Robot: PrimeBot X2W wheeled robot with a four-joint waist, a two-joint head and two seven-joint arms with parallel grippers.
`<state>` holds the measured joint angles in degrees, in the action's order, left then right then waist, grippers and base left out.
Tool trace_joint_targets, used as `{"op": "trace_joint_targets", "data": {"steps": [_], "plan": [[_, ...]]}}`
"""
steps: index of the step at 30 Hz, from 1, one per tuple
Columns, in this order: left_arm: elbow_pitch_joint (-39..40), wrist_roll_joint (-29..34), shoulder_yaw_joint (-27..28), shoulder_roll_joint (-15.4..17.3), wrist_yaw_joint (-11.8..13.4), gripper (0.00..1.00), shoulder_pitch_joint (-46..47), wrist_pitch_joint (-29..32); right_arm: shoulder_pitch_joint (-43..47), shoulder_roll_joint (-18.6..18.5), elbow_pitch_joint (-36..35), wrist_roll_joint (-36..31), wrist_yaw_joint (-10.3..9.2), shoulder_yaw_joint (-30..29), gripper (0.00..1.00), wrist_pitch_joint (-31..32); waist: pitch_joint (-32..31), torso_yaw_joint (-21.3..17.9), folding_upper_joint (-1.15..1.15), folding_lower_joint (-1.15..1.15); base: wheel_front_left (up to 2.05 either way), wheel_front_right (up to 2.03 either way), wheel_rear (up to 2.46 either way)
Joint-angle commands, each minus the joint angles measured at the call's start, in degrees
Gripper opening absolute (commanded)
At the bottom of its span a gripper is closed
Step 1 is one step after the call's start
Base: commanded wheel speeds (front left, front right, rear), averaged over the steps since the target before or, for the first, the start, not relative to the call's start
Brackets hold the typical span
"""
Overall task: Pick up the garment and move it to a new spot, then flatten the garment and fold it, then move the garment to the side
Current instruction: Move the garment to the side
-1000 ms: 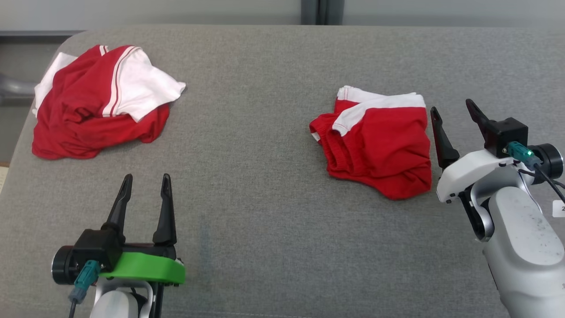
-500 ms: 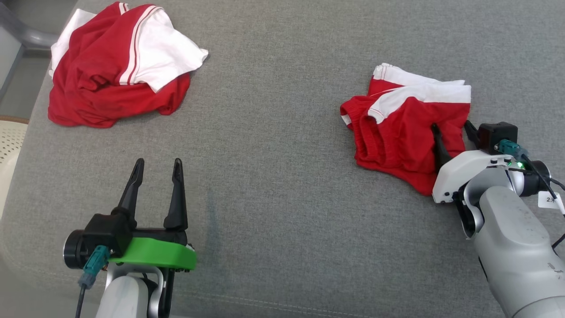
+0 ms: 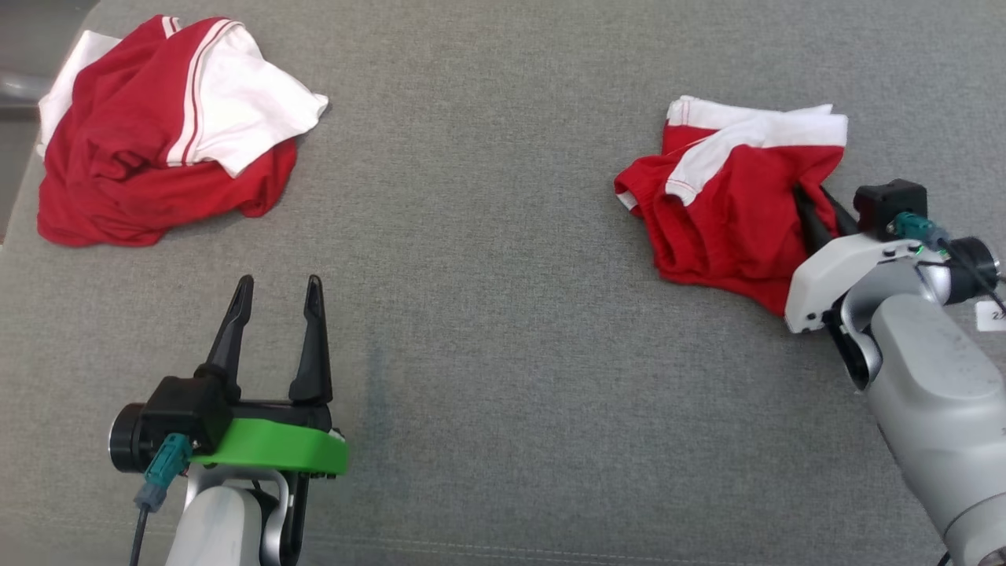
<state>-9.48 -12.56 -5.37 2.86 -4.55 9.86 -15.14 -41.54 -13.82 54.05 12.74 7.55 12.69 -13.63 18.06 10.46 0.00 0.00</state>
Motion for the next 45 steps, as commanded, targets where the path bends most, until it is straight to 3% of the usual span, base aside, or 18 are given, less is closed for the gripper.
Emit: {"op": "trace_joint_targets", "data": {"steps": [1, 4, 11, 19, 27, 34, 35, 36, 45], "plan": [[0.4, 0.8, 0.1, 0.1, -0.3, 1.0, 1.5, 0.0, -1.5, -1.8, -0.6, 0.6, -0.11, 1.1, 0.0, 0.3, 1.7, -1.8, 0.0, 0.0, 0.0, 0.0, 0.0], [1.0, 1.1, 0.0, 0.1, -0.4, 1.0, 2.3, 0.0, -3.5, -5.9, -2.0, 1.9, -0.11, 4.2, 0.0, 1.6, 3.9, -3.7, 0.0, 0.0, 0.0, 0.0, 0.0], [2.6, 3.2, 0.3, 0.1, -1.2, 1.0, 6.3, 0.0, -8.8, -19.3, -7.5, 6.1, -0.11, 10.6, 0.0, 6.0, 12.1, -8.6, 0.0, 0.0, 0.0, 0.0, 0.0], [4.6, 5.7, 1.2, 1.8, -2.2, 1.0, 11.5, 0.0, -16.2, -32.6, -12.7, 10.9, -0.1, 13.5, 0.0, 10.3, 20.3, -13.3, 0.0, 0.0, 0.0, 0.0, 0.0], [6.4, 6.9, 0.5, 2.5, -2.6, 1.0, 12.7, 0.0, -21.6, -38.0, -11.2, 14.1, -0.11, 14.0, 0.0, 11.9, 22.4, -13.3, 0.0, 0.0, 0.0, 0.0, 0.0], [7.8, 7.4, 0.5, 2.2, -2.8, 1.0, 11.6, 0.1, -25.8, -37.9, -6.6, 11.5, -0.11, 14.4, 0.0, 13.1, 22.7, -11.9, 0.0, 0.0, 0.0, 0.0, 0.0], [8.2, 7.5, 0.5, 2.1, -2.8, 1.0, 11.4, 0.1, -26.5, -37.8, -6.3, 10.7, -0.11, 14.8, 0.9, 12.6, 22.7, -11.8, 0.0, 0.0, 0.0, 0.0, 0.0], [8.3, 7.5, 0.5, 2.1, -2.8, 1.0, 11.2, 0.1, -27.2, -37.7, -5.9, 10.1, -0.11, 14.9, 1.0, 12.2, 22.6, -11.7, 0.0, 0.0, 0.0, 0.0, 0.0], [6.1, 6.0, 1.7, 1.1, -2.8, 1.0, 8.4, 0.1, -28.7, -34.0, -1.5, 5.4, -0.11, 14.1, 1.0, 3.4, 15.0, -11.1, 0.0, 0.0, 0.0, 0.0, 0.0]]}}
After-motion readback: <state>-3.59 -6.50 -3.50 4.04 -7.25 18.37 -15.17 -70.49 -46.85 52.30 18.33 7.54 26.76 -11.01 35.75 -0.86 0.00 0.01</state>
